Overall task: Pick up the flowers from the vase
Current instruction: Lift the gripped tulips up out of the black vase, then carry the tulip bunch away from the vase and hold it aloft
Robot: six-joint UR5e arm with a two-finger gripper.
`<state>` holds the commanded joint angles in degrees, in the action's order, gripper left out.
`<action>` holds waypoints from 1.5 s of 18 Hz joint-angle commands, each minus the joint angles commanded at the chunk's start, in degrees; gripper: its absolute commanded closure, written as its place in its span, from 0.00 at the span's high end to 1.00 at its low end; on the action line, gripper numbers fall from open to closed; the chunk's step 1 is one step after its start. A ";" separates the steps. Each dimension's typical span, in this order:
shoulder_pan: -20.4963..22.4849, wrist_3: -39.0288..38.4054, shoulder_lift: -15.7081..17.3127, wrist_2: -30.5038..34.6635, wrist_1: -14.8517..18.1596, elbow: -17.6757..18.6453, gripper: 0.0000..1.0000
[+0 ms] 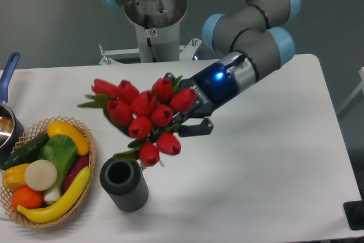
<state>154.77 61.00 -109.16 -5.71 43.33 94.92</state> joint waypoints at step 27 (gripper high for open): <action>15.91 4.83 0.62 52.97 0.26 -0.44 0.34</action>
<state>170.68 65.83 -108.54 47.26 43.59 94.48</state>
